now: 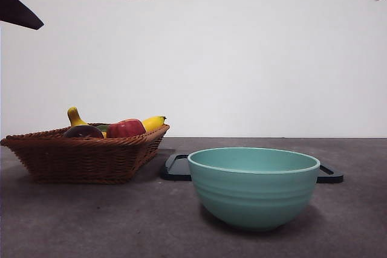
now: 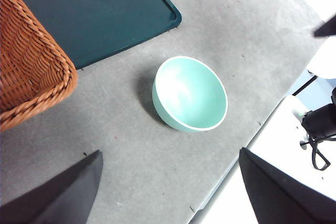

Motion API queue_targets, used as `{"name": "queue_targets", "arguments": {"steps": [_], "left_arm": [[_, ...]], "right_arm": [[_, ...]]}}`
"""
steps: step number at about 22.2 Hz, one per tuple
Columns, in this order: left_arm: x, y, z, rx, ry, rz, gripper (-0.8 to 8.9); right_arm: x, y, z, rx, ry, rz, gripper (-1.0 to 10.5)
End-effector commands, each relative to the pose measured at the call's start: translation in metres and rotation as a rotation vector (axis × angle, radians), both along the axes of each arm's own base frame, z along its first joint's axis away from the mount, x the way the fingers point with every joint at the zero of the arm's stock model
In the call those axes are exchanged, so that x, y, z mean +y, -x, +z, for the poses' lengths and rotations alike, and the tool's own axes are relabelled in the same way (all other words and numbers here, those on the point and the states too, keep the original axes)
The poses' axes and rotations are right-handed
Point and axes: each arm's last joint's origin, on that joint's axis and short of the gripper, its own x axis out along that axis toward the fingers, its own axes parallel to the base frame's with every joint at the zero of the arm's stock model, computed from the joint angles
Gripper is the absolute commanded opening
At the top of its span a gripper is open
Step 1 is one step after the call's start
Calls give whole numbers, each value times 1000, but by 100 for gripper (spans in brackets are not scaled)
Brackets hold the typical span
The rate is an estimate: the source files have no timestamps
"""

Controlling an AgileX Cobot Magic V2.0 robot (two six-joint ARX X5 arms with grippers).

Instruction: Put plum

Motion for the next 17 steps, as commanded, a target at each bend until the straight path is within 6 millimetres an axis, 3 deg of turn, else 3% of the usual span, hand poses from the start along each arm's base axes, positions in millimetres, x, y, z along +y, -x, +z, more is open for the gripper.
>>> {"name": "queue_targets", "arguments": {"steps": [1, 17], "left_arm": [[-1, -1, 5, -25, 4, -18, 406], [-1, -1, 5, -24, 4, -18, 403]], "right_arm": [[-3, 6, 7, -22, -15, 18, 275], [-4, 8, 7, -30, -19, 20, 275]]}}
